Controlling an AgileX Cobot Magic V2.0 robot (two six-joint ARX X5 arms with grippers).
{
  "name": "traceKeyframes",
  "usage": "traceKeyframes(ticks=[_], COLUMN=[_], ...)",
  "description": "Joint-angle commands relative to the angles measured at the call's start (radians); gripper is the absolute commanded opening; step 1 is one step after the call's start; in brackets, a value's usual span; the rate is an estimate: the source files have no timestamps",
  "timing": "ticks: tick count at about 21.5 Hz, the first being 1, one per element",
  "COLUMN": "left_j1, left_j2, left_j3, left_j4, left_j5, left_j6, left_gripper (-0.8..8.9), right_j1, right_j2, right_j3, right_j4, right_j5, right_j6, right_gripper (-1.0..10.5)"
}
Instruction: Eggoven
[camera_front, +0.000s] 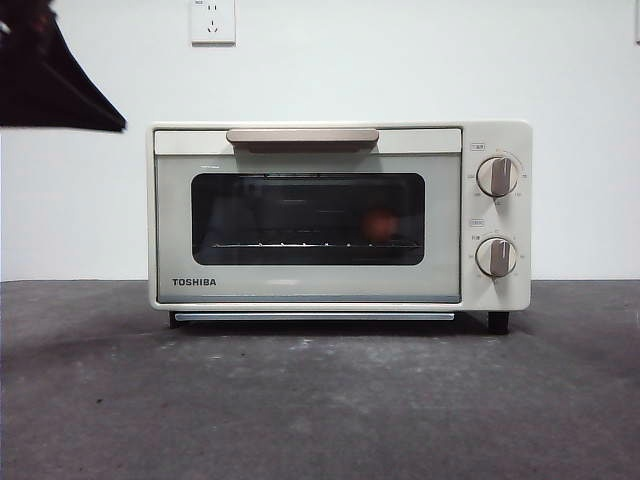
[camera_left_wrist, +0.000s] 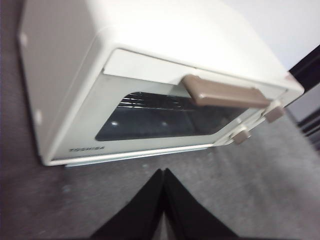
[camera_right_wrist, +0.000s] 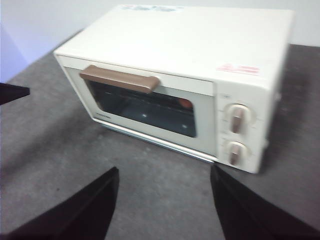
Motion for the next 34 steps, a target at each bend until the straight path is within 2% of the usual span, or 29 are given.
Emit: traceKeyframes(ticks=[1,3,8,12,13,19,23,34], left_j1=[-0.030,-0.049,-0.086,-0.109,-0.112,-0.112,-0.112,-0.112], left_j2=[-0.092,-0.159,-0.291,-0.352,-0.362,-0.383,-0.383,-0.382], left_j3=[0.011,0.011,0.011,0.011,0.011,0.011,0.011,0.011], left_j4=[-0.065,-0.113,-0.241,-0.304,-0.309,-0.330,-0.346,-0.337], left_j5=[-0.086,-0.137,-0.272,-0.311,-0.311,-0.310,-0.310,-0.310], left_j6=[0.097,0.107,0.154,0.188,0.188,0.180,0.179,0.179], left_gripper=[0.07,0.07,0.07,0.07,0.07,0.07,0.08,0.08], right_j1=[0.009,0.009,0.009,0.009,0.009,0.009,0.009,0.009], right_j2=[-0.010,-0.016,-0.015,-0.014,-0.014,-0.014,-0.014,-0.014], right_j3=[-0.098,-0.173,-0.313,-0.371,-0.380,-0.388,-0.388,-0.388], right_j4=[0.158,0.270,0.489,0.577,0.593,0.594,0.594,0.594], right_j5=[-0.035,-0.059,-0.051,-0.052,-0.052,-0.039,0.008,0.008], right_j6=[-0.009,-0.010,-0.013,-0.022,-0.029,-0.036,-0.035,-0.035], right_gripper=[2.5,2.3,1.4,0.1,0.0,0.0,0.0,0.0])
